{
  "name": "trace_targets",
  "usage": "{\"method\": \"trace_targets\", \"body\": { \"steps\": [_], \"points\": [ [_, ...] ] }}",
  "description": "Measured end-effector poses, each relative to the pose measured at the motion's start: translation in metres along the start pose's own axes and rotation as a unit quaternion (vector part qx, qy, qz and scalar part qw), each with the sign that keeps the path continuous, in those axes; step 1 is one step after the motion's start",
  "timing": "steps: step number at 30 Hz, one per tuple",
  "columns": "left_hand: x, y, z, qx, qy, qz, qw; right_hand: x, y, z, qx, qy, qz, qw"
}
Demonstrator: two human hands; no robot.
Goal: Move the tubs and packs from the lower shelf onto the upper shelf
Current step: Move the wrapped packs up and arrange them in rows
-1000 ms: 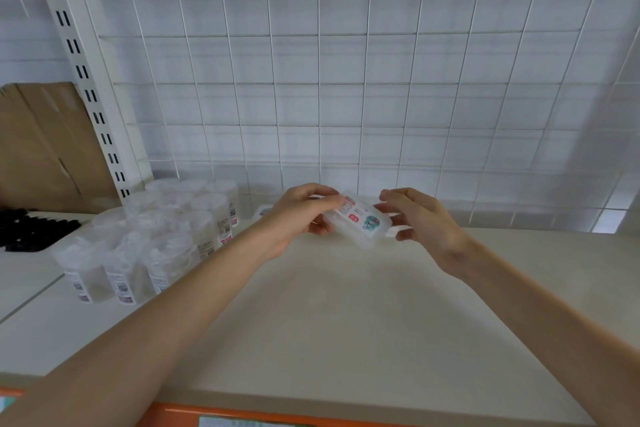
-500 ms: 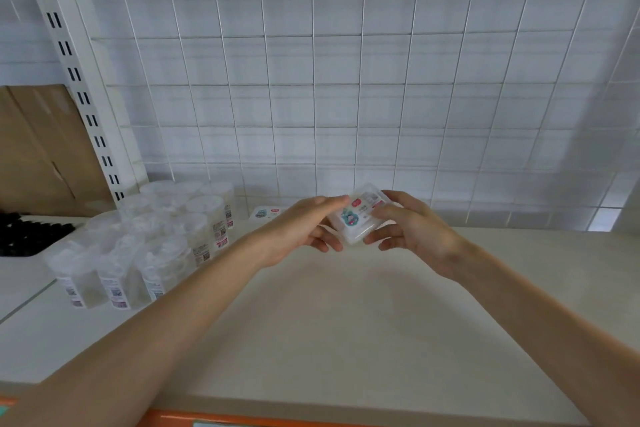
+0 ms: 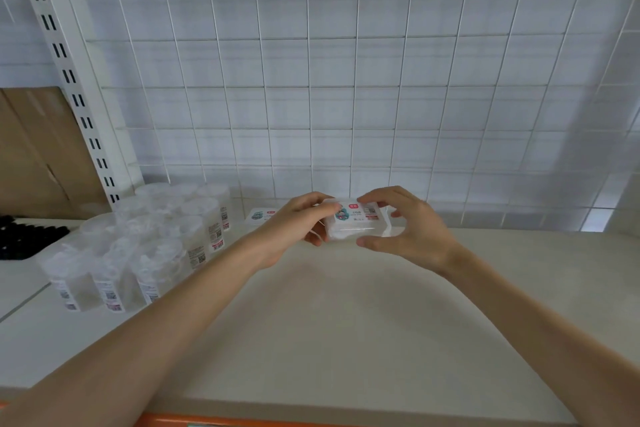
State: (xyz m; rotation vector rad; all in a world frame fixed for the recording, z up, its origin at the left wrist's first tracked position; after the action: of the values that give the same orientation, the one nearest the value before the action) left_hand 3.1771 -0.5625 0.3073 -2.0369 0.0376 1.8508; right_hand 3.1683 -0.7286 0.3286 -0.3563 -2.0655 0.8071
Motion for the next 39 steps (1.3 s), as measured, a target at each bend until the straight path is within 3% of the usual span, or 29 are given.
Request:
{"method": "trace_targets", "body": {
  "steps": [7,11,13,16,19,22,27,39],
  "points": [
    [-0.001,0.0,0.0,-0.021,0.016,-0.017,0.999,-0.003,-0.003,-0.004,-0.003,0.012,0.062,0.998],
    [-0.006,-0.009,0.001,-0.095,0.078,-0.085,0.989,-0.012,-0.032,-0.002,-0.055,0.044,0.06,0.996],
    [-0.008,-0.009,0.003,-0.116,0.119,-0.202,0.965,-0.023,-0.048,0.001,-0.071,0.063,0.071,0.993],
    [-0.013,0.01,0.005,-0.115,0.171,-0.385,0.9,-0.044,-0.067,0.007,-0.054,0.107,0.107,0.987],
    [-0.012,0.04,0.005,-0.114,0.181,-0.477,0.853,-0.068,-0.071,0.014,-0.009,0.148,0.137,0.979],
    [0.0,0.06,0.001,-0.091,0.14,-0.533,0.83,-0.081,-0.069,0.017,0.014,0.166,0.145,0.975],
    [0.011,0.06,-0.002,-0.051,0.088,-0.523,0.846,-0.086,-0.056,0.018,0.039,0.181,0.161,0.969],
    [0.012,0.061,-0.003,-0.046,0.085,-0.528,0.844,-0.086,-0.049,0.017,0.055,0.192,0.209,0.957]
  ]
}}
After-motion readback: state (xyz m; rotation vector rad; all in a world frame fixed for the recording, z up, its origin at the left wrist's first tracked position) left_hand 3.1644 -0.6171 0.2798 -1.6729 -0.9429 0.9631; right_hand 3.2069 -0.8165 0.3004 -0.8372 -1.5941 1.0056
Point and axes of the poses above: each hand's wrist, its own z-axis away from the middle knuckle, its own y-axis out of the palm, x = y × z, the point moved 9 cm from there along -z, towards the middle knuckle, and after that the axes turned 5 degrees about x, right-handed, at the moved point
